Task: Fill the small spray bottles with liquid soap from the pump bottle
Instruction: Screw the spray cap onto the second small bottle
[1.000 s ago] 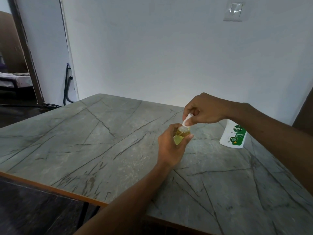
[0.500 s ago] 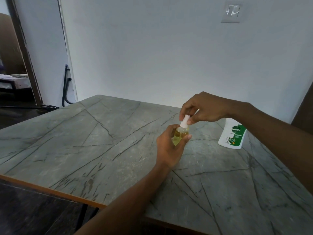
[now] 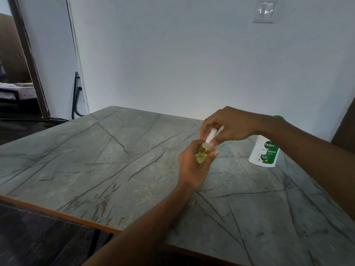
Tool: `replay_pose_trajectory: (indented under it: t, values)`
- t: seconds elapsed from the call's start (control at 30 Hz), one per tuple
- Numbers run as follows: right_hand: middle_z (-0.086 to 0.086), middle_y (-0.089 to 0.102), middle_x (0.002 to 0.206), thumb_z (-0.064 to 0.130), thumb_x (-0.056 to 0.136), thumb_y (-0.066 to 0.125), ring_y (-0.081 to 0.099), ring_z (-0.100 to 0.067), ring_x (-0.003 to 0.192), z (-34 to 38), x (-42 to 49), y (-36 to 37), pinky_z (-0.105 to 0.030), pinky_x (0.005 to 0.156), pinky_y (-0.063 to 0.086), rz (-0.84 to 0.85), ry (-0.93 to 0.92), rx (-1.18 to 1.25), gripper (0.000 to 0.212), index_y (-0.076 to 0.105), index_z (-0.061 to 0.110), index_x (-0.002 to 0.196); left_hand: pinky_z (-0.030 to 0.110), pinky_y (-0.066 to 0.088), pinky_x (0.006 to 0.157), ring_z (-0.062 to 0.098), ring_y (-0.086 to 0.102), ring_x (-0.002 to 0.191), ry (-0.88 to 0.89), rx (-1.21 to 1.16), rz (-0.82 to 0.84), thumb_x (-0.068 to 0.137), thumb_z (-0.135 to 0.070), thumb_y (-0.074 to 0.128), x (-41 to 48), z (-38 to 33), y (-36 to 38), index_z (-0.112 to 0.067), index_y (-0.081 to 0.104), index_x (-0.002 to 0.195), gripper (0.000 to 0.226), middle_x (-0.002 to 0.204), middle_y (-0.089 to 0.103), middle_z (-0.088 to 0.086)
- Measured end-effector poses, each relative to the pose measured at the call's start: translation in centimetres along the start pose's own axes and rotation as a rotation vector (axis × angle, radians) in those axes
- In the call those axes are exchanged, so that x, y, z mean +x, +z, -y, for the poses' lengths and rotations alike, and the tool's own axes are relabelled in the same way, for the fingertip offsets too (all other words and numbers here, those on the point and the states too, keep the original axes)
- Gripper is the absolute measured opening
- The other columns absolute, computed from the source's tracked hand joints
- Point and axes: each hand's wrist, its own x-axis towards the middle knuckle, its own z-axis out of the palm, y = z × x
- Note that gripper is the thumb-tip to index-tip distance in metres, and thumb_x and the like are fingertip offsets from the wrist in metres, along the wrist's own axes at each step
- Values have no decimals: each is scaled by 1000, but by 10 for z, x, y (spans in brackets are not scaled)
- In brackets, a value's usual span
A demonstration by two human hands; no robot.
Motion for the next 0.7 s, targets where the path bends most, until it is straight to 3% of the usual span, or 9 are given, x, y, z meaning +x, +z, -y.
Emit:
replay_pose_trajectory:
  t: [0.1, 0.17, 0.27, 0.37, 0.43, 0.5, 0.6, 0.7]
  values:
    - [12, 66, 70, 38, 82, 76, 62, 3, 69, 0, 5, 5, -25, 69, 45, -67, -3, -38, 10, 74, 29, 86, 18, 53, 78, 0, 62, 91, 4, -10, 5, 82, -43, 72, -1, 0, 0, -23, 59, 115, 41, 100, 65, -16]
    - [7, 64, 60, 51, 86, 66, 64, 0, 59, -1, 9, 11, -25, 67, 49, -73, 67, -80, 29, 70, 24, 77, 14, 52, 77, -3, 62, 90, 10, -11, -7, 82, -41, 73, -1, -1, 0, -25, 59, 114, 38, 99, 64, -18]
    - [0, 62, 62, 66, 86, 49, 54, -6, 59, -2, 12, 22, -36, 73, 52, -106, 128, -235, 51, 60, 22, 63, 8, 49, 79, -6, 61, 92, 16, -17, -5, 83, -40, 72, -1, -1, -1, -27, 58, 118, 39, 102, 64, -21]
    - [-5, 67, 77, 76, 76, 39, 56, -8, 66, -1, 10, 17, -30, 67, 47, -113, 134, -174, 71, 69, 13, 83, 21, 55, 81, 1, 64, 92, 9, -33, -10, 83, -42, 71, -1, 1, 0, -24, 60, 116, 40, 103, 67, -14]
    - [7, 68, 96, 74, 76, 51, 61, -5, 86, 1, 5, 8, -23, 73, 47, -63, 113, -44, 61, 67, 25, 107, 26, 57, 81, 3, 64, 92, 1, -37, -14, 83, -44, 70, 0, 2, 0, -22, 60, 116, 41, 103, 68, -11]
    - [15, 67, 104, 55, 79, 71, 62, -3, 94, 0, 2, 0, -22, 79, 49, -2, 41, -8, 40, 65, 34, 112, 26, 56, 81, 4, 63, 93, 9, -23, -15, 83, -45, 68, 0, 2, 0, -20, 59, 117, 43, 104, 68, -9]
    - [12, 67, 87, 29, 79, 80, 61, -1, 82, -3, 4, -2, -20, 70, 46, -27, 21, -60, 21, 71, 32, 98, 23, 56, 81, 4, 63, 93, 21, -4, -10, 83, -47, 68, 0, 2, 1, -20, 60, 117, 45, 105, 67, -10]
    - [11, 58, 66, 35, 80, 78, 53, -4, 61, -3, 6, 3, -19, 60, 37, -86, 51, -87, 11, 71, 27, 83, 24, 56, 81, 4, 63, 93, 25, 6, 1, 82, -47, 69, 1, 4, 2, -19, 60, 117, 45, 104, 67, -10]
